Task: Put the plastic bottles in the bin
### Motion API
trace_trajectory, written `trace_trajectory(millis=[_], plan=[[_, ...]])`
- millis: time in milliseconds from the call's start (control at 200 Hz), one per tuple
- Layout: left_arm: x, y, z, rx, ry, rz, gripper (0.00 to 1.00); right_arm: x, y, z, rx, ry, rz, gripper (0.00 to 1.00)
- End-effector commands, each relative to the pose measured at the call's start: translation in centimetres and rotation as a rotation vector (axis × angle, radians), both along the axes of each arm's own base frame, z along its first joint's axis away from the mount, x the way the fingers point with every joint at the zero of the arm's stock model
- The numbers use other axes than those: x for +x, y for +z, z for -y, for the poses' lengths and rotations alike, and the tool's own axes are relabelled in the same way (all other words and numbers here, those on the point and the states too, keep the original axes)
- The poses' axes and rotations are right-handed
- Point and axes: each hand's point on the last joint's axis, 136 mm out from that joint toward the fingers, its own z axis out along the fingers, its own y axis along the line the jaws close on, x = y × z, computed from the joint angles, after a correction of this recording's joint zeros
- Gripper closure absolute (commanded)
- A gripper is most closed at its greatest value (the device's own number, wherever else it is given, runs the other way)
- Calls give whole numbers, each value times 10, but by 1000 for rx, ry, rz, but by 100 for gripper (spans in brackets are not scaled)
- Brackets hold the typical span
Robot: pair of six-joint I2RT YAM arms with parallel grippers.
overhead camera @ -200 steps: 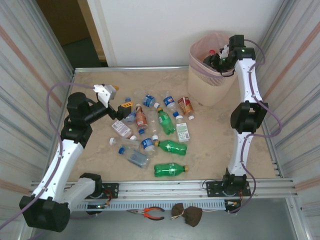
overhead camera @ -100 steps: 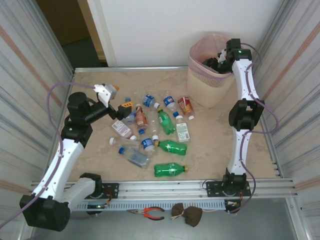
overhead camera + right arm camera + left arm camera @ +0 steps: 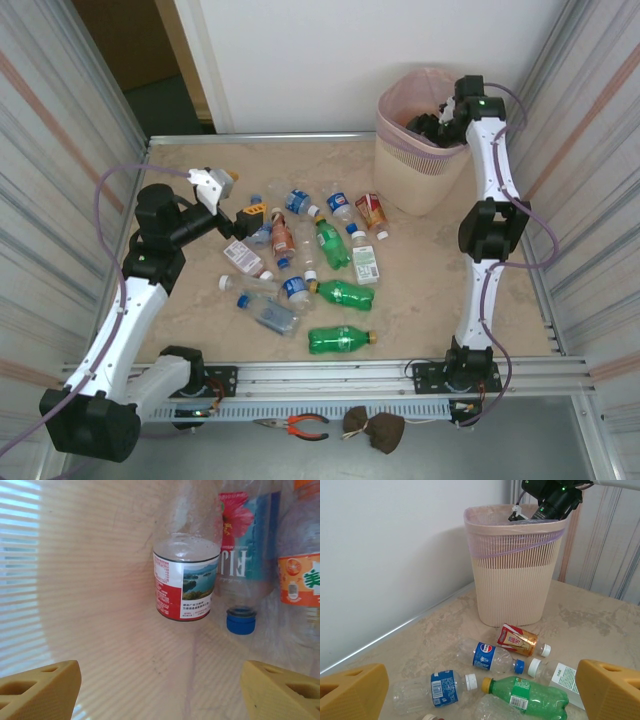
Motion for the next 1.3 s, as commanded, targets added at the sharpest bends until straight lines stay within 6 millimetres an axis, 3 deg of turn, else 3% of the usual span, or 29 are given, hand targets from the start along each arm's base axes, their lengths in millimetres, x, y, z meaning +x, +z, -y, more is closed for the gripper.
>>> trace_trajectory(millis=[0, 261, 491, 751, 967, 1292], plan=[[-3, 4, 3, 3, -16, 15, 4, -13, 58, 14, -79, -12, 130, 18], [-4, 4, 3, 1, -17, 15, 3, -29, 100, 24, -151, -44, 217, 18], [-4, 4, 3, -1, -19, 14, 3, -44, 139, 21, -214, -44, 316, 19], [-3, 4, 3, -2, -20, 10, 3, -65, 169, -4, -323, 38, 415, 20], [-3, 4, 4, -3, -22, 11, 3, -90, 172, -40, -433, 161, 430, 21], [-3, 4, 4, -3, -24, 10, 3, -118, 126, -97, -678, 384, 364, 22]])
